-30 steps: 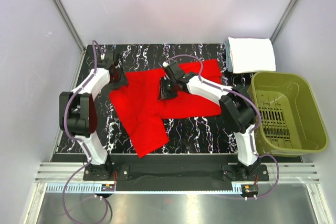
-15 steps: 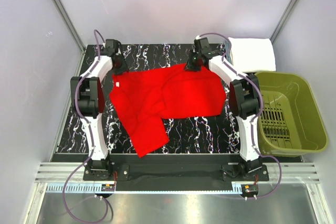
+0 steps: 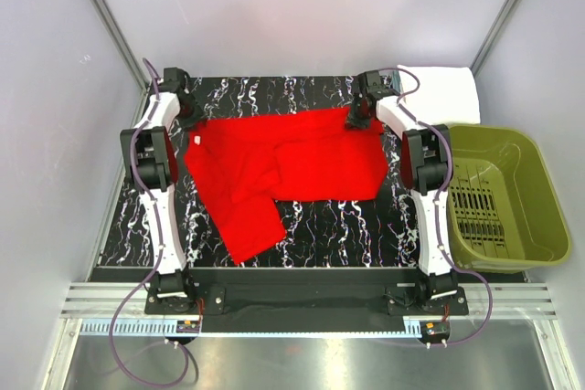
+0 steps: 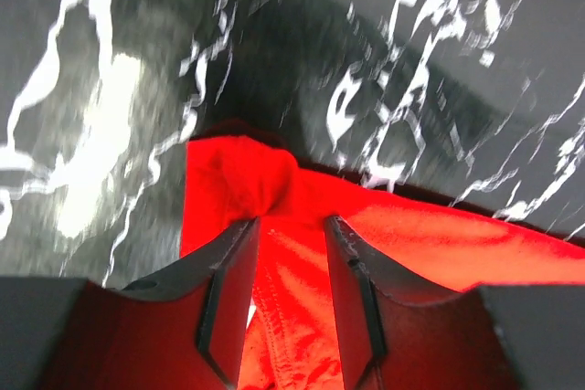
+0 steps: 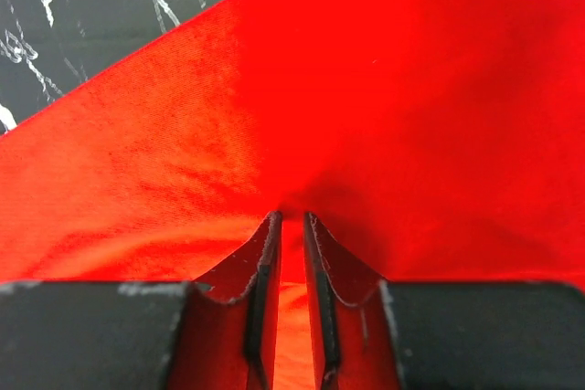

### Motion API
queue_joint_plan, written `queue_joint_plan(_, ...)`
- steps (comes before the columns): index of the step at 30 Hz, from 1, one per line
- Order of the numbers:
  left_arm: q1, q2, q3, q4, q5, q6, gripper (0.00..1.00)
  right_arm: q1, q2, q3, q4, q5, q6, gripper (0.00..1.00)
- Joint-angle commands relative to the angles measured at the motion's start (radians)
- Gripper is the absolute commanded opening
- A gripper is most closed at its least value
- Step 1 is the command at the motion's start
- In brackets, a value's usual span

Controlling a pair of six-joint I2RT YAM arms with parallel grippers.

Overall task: Fold and stack the t-shirts
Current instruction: Fold the tshirt

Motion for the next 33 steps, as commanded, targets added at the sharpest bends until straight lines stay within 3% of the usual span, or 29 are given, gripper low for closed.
queue_joint_plan(1,0.019,0.083,0.118,-0.039,0.039,-0.003,0.42,-0.032,-0.005,0.004,-0.038,0.068,-0.034,0.24)
queue_joint_plan(7,0.03,0.169,0.268,0.011,0.17,-0.004,0.43,-0.046,-0.028,-0.015,0.028,0.037,-0.07,0.29)
queue_joint_plan(15,0.028,0.051,0.194,0.157,0.358,-0.009,0.46,-0.046,-0.085,0.026,0.025,-0.055,-0.102,0.38)
queue_joint_plan(19,0.023,-0.093,0.069,0.108,0.315,0.023,0.5,-0.046,-0.204,-0.015,-0.055,-0.059,-0.088,0.45)
queue_joint_plan(24,0.003,-0.264,-0.091,-0.031,0.082,0.086,0.57,-0.045,-0.413,-0.231,-0.067,-0.044,-0.047,0.51)
queue_joint_plan(33,-0.09,-0.486,-0.566,0.093,0.218,0.06,0.53,-0.04,-0.576,-0.541,-0.018,-0.075,-0.036,0.43)
